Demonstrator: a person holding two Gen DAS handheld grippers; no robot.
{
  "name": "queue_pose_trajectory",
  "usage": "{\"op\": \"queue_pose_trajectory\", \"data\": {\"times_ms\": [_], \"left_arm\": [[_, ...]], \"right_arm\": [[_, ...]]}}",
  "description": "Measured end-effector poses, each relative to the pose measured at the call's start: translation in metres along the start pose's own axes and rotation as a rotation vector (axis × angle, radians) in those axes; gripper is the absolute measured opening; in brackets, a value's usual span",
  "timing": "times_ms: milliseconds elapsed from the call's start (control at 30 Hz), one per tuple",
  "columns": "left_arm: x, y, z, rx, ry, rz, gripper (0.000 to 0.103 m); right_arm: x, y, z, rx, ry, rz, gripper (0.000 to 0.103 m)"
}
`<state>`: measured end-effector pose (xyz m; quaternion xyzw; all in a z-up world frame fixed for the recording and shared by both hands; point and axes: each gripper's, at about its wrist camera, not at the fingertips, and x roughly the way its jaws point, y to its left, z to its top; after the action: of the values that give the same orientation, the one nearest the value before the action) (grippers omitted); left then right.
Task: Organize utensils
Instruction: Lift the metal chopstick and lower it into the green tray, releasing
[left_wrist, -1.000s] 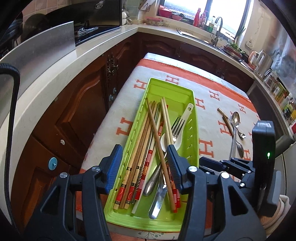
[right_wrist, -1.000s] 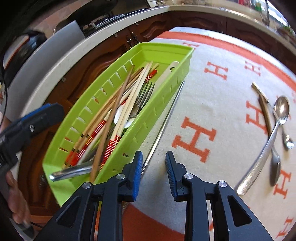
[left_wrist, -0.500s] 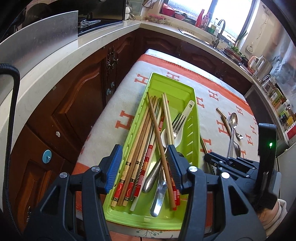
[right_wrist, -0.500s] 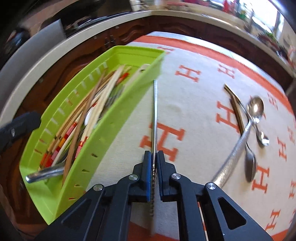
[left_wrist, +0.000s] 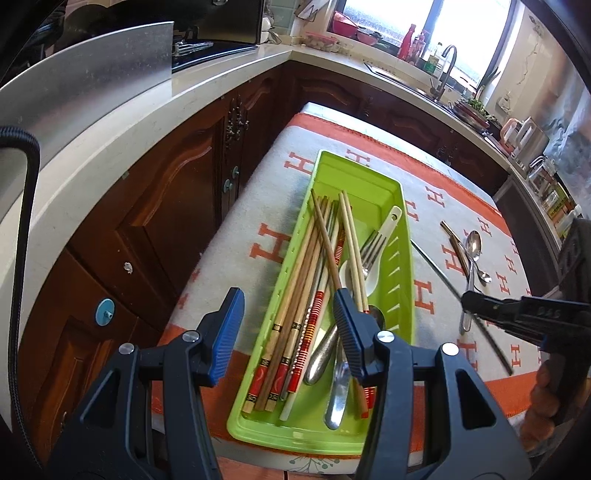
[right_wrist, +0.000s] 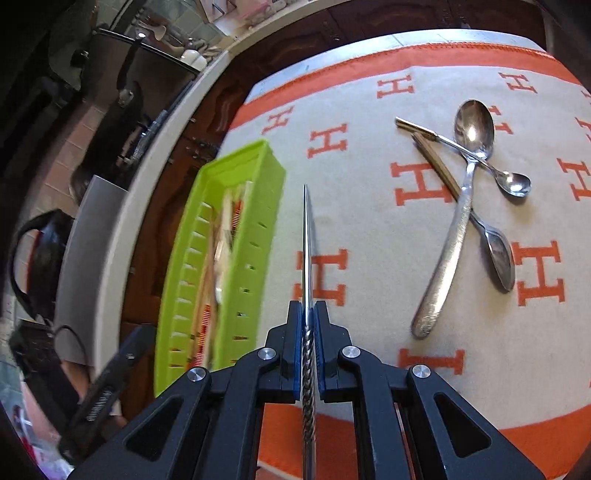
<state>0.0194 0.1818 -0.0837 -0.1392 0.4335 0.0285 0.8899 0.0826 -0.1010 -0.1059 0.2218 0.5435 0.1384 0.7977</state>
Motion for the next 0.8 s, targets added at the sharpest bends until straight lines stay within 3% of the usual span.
{"op": "queue_pose_trajectory", "data": {"times_ms": [233,800], "left_arm": [[-0.012,0.011,0.006,-0.028,-0.038,0.018,0.047],[-0.015,0.01,0.002,-0.024,-0.048,0.003,0.047]], "right_arm": [[-0.028,0.035,-0.002,-0.009,-0.058,0.044,0.006],[-0.063,0.023,0.007,0.101,-0.169,0.048,0.005]]}}
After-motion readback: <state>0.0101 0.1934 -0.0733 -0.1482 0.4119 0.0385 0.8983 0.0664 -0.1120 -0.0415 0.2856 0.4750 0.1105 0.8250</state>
